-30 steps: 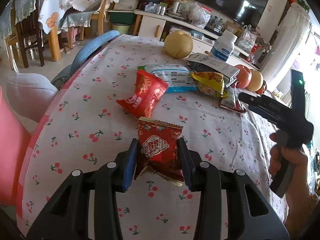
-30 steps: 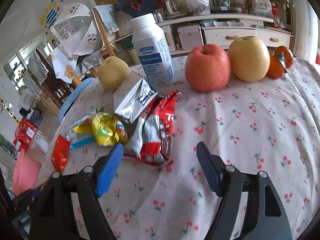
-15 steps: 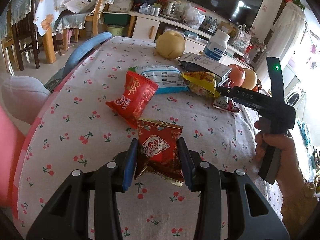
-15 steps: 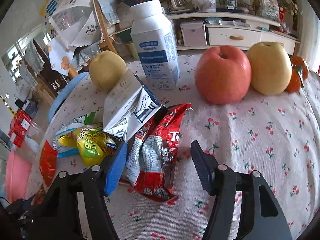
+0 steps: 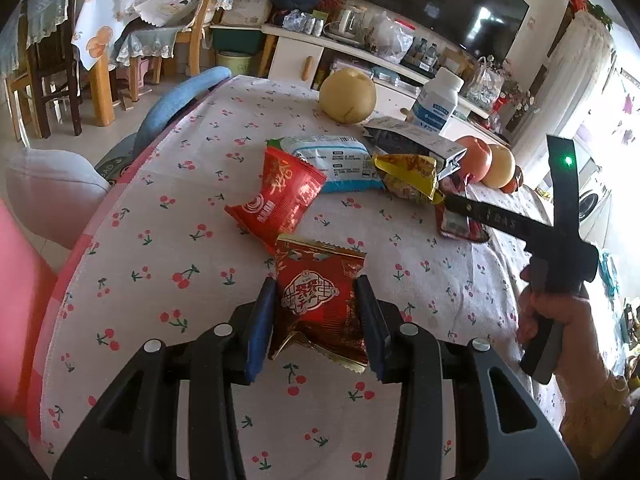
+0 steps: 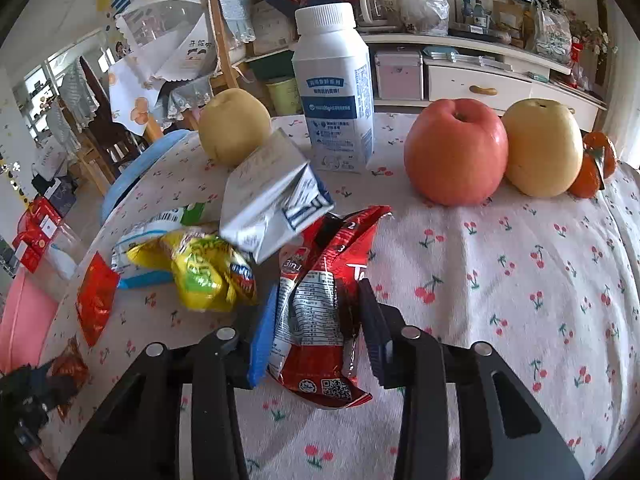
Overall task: Collect trash
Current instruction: 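Grasp the red snack wrapper with the left gripper while the right grasps the red Tim Tam-style wrapper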
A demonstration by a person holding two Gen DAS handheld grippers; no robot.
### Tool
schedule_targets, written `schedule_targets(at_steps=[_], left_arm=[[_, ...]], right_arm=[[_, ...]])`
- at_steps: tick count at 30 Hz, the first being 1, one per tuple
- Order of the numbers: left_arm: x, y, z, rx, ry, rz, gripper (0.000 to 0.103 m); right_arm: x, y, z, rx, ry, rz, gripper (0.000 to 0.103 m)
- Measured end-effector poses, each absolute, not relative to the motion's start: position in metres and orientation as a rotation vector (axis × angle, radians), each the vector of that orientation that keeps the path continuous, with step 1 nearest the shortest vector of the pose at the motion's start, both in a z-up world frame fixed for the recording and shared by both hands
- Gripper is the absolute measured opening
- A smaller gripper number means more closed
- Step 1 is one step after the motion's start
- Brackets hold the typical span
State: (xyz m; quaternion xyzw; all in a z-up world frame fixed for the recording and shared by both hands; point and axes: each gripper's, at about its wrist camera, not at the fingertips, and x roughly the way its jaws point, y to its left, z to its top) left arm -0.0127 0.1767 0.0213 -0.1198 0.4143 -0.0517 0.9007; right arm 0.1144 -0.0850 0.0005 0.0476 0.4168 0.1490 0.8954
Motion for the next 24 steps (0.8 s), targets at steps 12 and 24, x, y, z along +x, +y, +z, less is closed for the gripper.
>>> schedule_targets(at_steps=[12,24], left_arm=[[-0.022,0.184,0.029,-0.25,0.821,-0.116,0.042],[-0.033,0.197,0.045,-0.247,0.764,-0.09,0.042]], right_arm=[[0.07,-0.091,0.006,0.108,0.839,0.305,0.033],[0.021,-0.09,0.018,0.139,0.818,0.289,0.033]])
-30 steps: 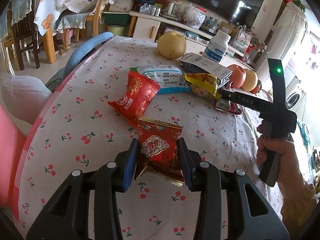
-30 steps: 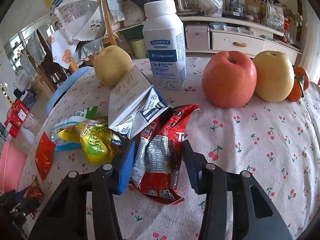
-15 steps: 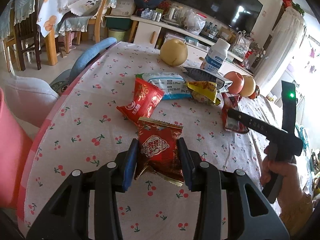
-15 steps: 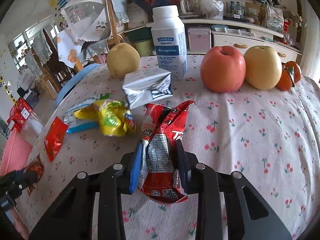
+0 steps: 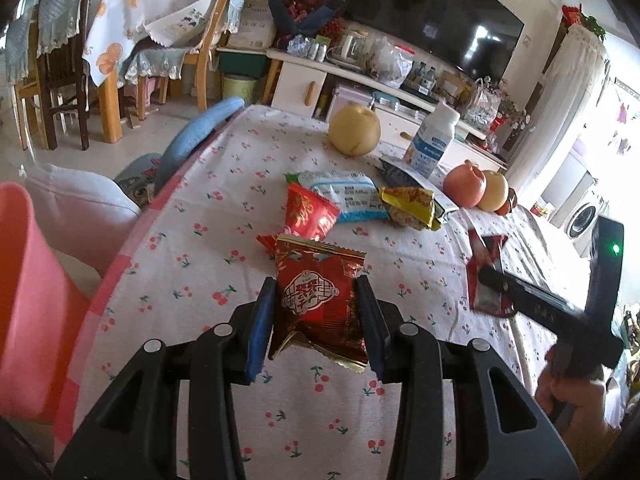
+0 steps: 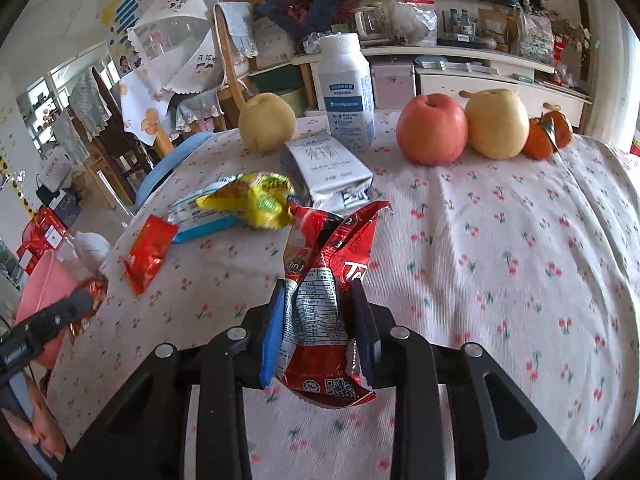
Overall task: Collect trash
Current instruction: 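Grasp the red snack wrapper with the left gripper while the right grasps the red Tim Tam-style wrapper, then carry both red wrappers to the pink bucket and open both grippers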
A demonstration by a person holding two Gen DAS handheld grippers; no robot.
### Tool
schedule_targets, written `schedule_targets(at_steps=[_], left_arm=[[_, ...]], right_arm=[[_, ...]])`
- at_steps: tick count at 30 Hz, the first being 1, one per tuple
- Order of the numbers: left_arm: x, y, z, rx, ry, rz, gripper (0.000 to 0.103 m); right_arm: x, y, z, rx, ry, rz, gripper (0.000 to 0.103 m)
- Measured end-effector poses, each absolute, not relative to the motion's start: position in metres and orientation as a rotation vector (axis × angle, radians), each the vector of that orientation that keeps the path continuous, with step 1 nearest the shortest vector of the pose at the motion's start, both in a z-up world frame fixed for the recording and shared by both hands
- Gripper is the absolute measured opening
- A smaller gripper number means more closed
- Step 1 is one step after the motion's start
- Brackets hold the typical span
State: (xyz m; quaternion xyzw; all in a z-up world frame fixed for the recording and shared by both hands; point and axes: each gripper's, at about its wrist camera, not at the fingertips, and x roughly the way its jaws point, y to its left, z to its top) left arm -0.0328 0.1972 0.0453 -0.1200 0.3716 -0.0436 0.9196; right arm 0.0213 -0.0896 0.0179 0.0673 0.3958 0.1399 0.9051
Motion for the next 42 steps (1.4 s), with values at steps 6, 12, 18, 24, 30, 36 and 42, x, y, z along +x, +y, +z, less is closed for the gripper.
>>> schedule_targets(at_steps=[6,12,18,24,30,36,42], left_arm=[[-0.04,0.21,0.055,-0.239,0.73,-0.061,0.042],[-0.047,0.226,0.065,-0.252,0.694,-0.036,0.042],[-0.055,0.243,0.072,-0.265,0.661,-0.005,0.042],[-0.064,0.263,0.079,-0.283,0.627,0.042,0.042],[-0.072,0.287,0.086,-0.291,0.599,0.113,0.042],[-0.081,0.316,0.089,-0.33,0.585,0.185,0.042],[-0.089,0.347,0.091,-0.354,0.571,0.282,0.042]], right_arm=[[-0.004,-0.08,0.021,0.157,0.821,0.294,0.033],[-0.026,-0.06,0.025,0.142,0.824,0.328,0.033],[-0.044,-0.033,0.03,0.104,0.819,0.372,0.033],[-0.054,-0.013,0.033,0.085,0.817,0.4,0.033],[-0.058,0.009,0.039,0.06,0.813,0.435,0.033],[-0.06,0.038,0.048,0.038,0.799,0.485,0.033],[-0.063,0.076,0.06,-0.001,0.776,0.549,0.033]])
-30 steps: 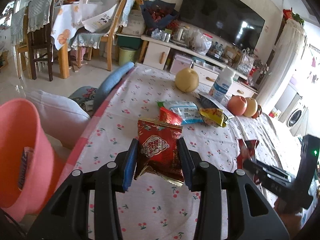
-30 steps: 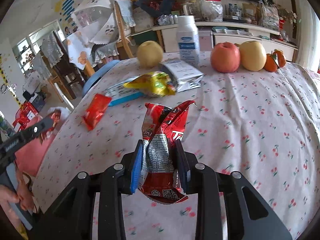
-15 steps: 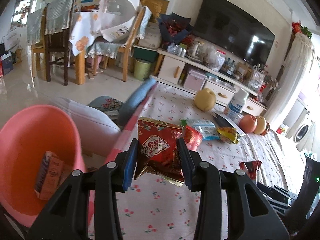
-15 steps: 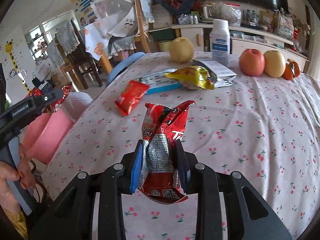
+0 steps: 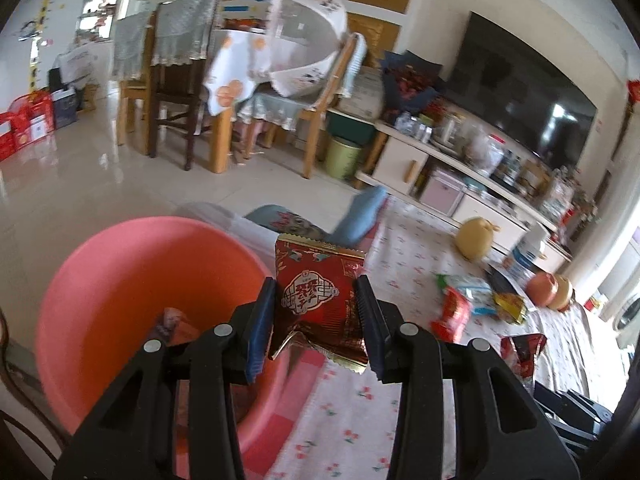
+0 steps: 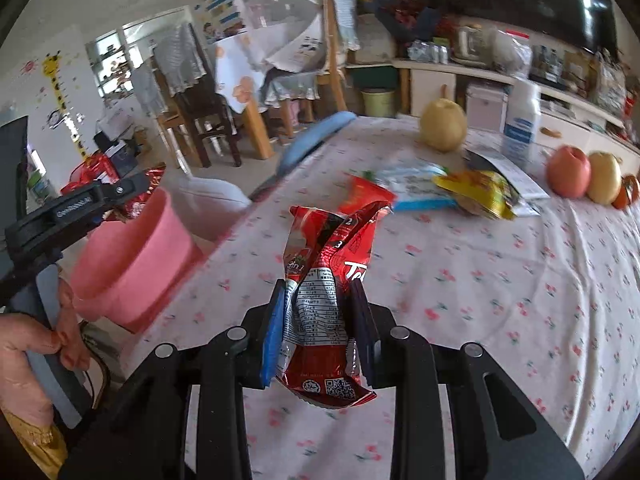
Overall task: Collect trash
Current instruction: 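Carry both red wrappers to the pink bucket and open both grippers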
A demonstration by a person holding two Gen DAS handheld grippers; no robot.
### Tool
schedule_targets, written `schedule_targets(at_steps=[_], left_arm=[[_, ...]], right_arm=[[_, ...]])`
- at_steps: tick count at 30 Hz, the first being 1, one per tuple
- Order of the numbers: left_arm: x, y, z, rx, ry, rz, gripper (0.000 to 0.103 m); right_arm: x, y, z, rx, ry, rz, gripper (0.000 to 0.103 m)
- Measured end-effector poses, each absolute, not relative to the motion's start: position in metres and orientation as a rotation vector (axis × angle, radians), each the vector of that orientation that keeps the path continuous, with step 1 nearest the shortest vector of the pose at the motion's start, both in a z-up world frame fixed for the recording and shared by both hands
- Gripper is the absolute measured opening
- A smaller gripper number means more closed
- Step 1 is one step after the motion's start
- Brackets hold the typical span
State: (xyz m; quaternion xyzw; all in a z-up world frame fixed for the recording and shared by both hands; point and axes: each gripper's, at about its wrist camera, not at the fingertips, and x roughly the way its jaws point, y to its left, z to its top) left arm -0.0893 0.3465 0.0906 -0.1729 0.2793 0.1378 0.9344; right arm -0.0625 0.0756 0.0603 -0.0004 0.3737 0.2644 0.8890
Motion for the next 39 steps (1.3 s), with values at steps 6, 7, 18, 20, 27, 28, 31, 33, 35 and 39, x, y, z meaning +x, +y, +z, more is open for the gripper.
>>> schedule_targets(at_steps=[6,7,18,20,27,28,31,33,35,39], left_arm=[[-0.097,0.377,0.09,-0.389,0.567,0.373,0.042],[-0.098,0.381,0.09,-0.396,0.567,0.385,0.042],[-0.11,0.427,0.086,-0.413,0.576,0.546,0.042],[-0.112,0.435,0.084,-0.429,0.577,0.558,0.042],[-0.115,0.451,0.081,-0.456,0.586,0.584,0.042],[-0.116,0.452,0.081,-0.457,0.587,0.586,0.042],[-0.116,0.454,0.08,-0.46,0.586,0.593,0.042],[-0.116,0.456,0.079,-0.461,0.586,0.599,0.042],[-0.116,0.456,0.079,-0.463,0.587,0.602,0.042],[-0.114,0.457,0.077,-0.458,0.596,0.61,0.042]], right_arm=[[-0.066,0.12,0.074,-0.047,0.75,0.622,0.033],[-0.067,0.129,0.076,-0.055,0.746,0.636,0.033],[-0.068,0.223,0.092,-0.148,0.721,0.77,0.033],[-0.068,0.239,0.091,-0.169,0.722,0.791,0.033],[-0.066,0.284,0.084,-0.216,0.732,0.836,0.033],[-0.066,0.288,0.082,-0.218,0.734,0.839,0.033],[-0.063,0.299,0.077,-0.231,0.741,0.852,0.033],[-0.06,0.304,0.073,-0.238,0.747,0.858,0.033],[-0.059,0.308,0.069,-0.243,0.755,0.863,0.033],[-0.056,0.315,0.061,-0.253,0.774,0.893,0.035]])
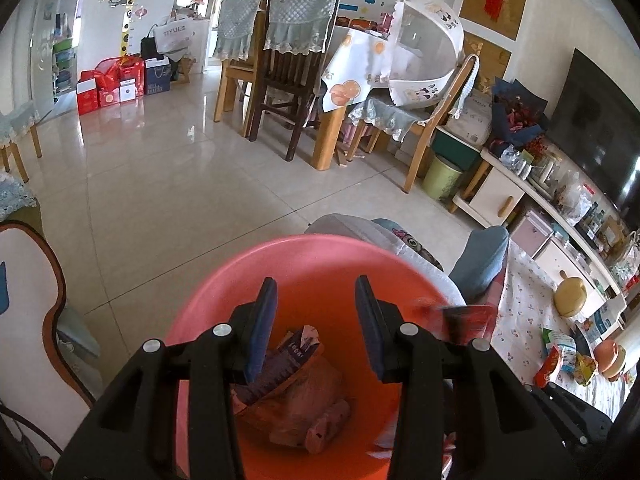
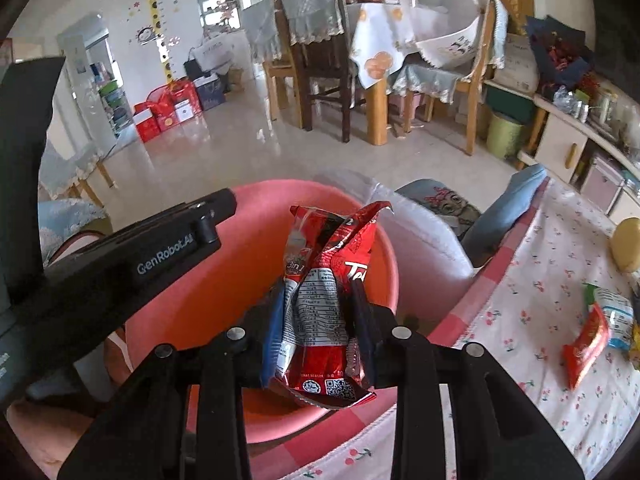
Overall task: Collect trash
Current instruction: 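Carry both red wrappers to the pink bucket and open both grippers, then move both tools back over the table toward the remaining wrappers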
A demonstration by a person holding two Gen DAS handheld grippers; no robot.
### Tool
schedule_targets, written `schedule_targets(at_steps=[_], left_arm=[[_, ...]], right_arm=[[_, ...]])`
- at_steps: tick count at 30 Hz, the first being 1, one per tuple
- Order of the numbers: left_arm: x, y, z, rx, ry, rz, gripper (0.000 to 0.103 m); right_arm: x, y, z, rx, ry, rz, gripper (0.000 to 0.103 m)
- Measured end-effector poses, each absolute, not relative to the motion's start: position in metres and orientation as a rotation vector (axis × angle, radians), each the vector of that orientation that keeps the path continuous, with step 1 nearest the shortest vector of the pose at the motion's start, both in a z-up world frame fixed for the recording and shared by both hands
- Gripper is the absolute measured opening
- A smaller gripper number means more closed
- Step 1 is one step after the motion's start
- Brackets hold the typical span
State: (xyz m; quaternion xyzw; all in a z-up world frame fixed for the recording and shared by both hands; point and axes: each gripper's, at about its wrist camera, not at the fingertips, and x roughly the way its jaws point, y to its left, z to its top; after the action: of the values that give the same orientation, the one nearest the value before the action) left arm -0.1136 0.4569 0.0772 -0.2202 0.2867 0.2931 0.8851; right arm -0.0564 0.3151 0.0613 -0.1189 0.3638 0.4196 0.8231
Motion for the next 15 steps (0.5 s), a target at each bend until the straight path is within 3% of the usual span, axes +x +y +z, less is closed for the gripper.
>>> schedule_targets(at_steps=[1,2,4,5,10,15], left_arm=[[-0.113,0.457,0.077,-0.459,0.599,0.613,0.044],[-0.113,0.457,0.077,-0.459,0.6,0.615,0.048],[-0.112,0.455,0.077,-0.452,0.603,0.621,0.056],[-0.112,0.455,0.077,-0.449,0.602,0.622,0.057],[-0.11,0.451,0.079,-0.44,0.597,0.617,0.064],[-0.107,0.443,0.078,-0.419,0.604,0.605,0.066]], right_arm=[[-0.056,0.315,0.061,-0.255,0.773,0.896,0.04],[-0.056,0.314,0.061,-0.254,0.768,0.895,0.052],[-0.057,0.309,0.063,-0.239,0.748,0.887,0.067],[-0.057,0.307,0.065,-0.235,0.739,0.88,0.071],[-0.061,0.292,0.073,-0.232,0.69,0.826,0.082],[-0.058,0.272,0.073,-0.225,0.687,0.785,0.083]])
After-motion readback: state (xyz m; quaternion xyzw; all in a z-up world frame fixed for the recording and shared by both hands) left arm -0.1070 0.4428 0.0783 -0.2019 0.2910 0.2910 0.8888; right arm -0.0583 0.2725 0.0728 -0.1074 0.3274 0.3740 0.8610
